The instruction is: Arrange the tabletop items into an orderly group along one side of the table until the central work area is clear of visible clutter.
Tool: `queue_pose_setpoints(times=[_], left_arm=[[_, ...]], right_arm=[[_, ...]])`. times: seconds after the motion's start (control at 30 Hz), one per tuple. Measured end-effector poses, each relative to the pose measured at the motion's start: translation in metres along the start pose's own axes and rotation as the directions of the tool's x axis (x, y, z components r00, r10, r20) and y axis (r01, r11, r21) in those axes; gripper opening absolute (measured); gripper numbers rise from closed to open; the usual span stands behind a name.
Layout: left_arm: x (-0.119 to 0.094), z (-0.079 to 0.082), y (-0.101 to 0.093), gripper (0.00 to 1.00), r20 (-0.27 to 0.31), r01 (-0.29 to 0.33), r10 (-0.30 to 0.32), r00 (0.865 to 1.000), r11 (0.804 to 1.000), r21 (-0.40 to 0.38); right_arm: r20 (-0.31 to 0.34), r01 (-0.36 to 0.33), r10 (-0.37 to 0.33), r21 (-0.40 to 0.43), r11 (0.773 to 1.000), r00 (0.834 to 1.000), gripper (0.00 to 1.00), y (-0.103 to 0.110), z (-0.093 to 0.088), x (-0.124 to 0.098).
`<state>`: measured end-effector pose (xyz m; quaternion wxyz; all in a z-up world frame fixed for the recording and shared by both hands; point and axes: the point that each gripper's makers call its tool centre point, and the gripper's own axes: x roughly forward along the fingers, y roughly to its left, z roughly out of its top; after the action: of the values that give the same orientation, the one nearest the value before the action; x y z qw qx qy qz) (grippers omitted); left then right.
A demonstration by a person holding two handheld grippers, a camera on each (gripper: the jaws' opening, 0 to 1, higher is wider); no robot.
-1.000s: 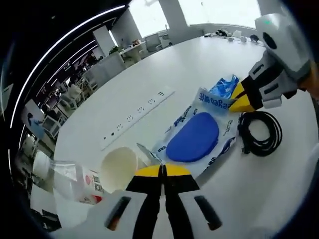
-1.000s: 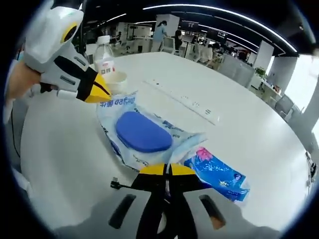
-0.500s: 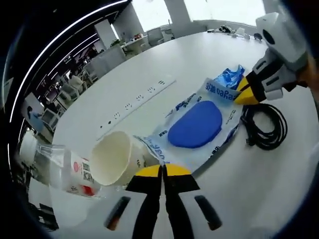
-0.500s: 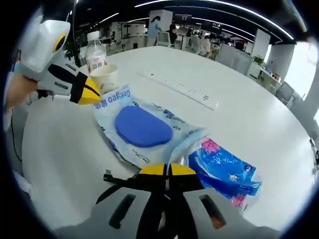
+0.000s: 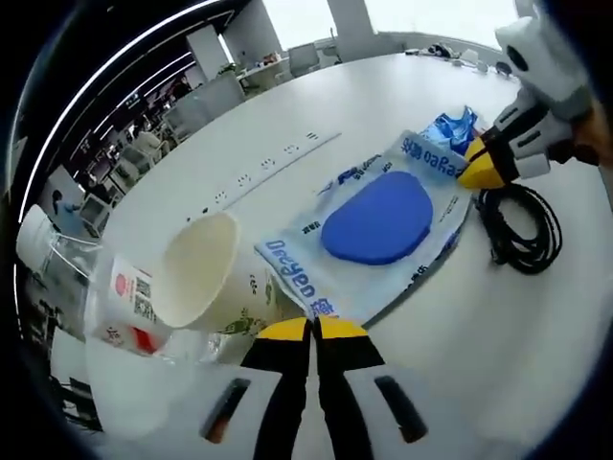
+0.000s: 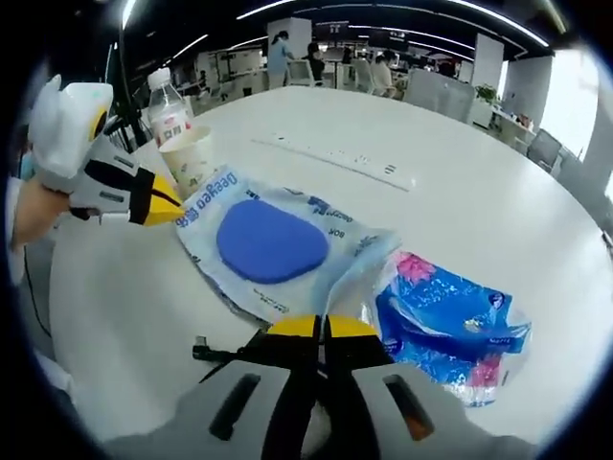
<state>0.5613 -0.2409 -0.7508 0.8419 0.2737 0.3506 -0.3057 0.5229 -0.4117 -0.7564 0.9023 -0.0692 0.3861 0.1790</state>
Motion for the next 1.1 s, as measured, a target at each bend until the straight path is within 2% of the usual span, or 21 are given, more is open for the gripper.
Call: queue_pose_setpoints(times=[0.37, 0.53, 0.73, 0.83, 0.9, 1.03, 1.1], left_arm=[[0.006, -0.007, -0.003, 0.0, 0.002, -0.003, 0.003, 1.0, 0.999, -0.032], [0.006, -0.008, -0.001, 0.0, 0.026, -0.007, 0.01, 1.0, 0.996, -0.086], [0.007, -0.008, -0.004, 0.0, 0.022, -0.028, 0.029, 0.999, 0.998, -0.055], [0.007, -0.008, -0.003, 0.0, 0.022, -0.039, 0.041, 0.999, 0.997, -0.068], [0.007, -0.008, -0.002, 0.0, 0.023, -0.043, 0.044, 0.999, 0.996, -0.073], [0.007, -0.008, -0.003, 0.0, 0.024, -0.045, 0.047, 0.999, 0.997, -0.058], [0.007, -0.008, -0.003, 0.0, 0.023, -0.047, 0.048, 0.999, 0.997, -0.06]], right_arm=[[-0.005, -0.008, 0.008, 0.035, 0.999, 1.0, 0.0, 0.0, -0.002, 0.0], [-0.011, -0.007, 0.008, 0.022, 1.0, 1.0, 0.0, 0.0, -0.002, 0.001], [-0.012, 0.01, -0.01, -0.007, 1.0, 1.0, 0.0, 0.001, -0.001, -0.002], [0.006, 0.02, -0.02, -0.043, 0.999, 1.0, 0.03, -0.001, 0.004, -0.007], [0.047, 0.025, -0.021, -0.079, 0.997, 0.999, 0.05, -0.002, 0.011, -0.011], [0.079, 0.012, -0.01, -0.024, 1.0, 0.997, 0.1, 0.0, 0.015, -0.02], [0.108, 0.023, -0.021, -0.012, 1.0, 0.994, 0.16, -0.001, 0.018, -0.028]])
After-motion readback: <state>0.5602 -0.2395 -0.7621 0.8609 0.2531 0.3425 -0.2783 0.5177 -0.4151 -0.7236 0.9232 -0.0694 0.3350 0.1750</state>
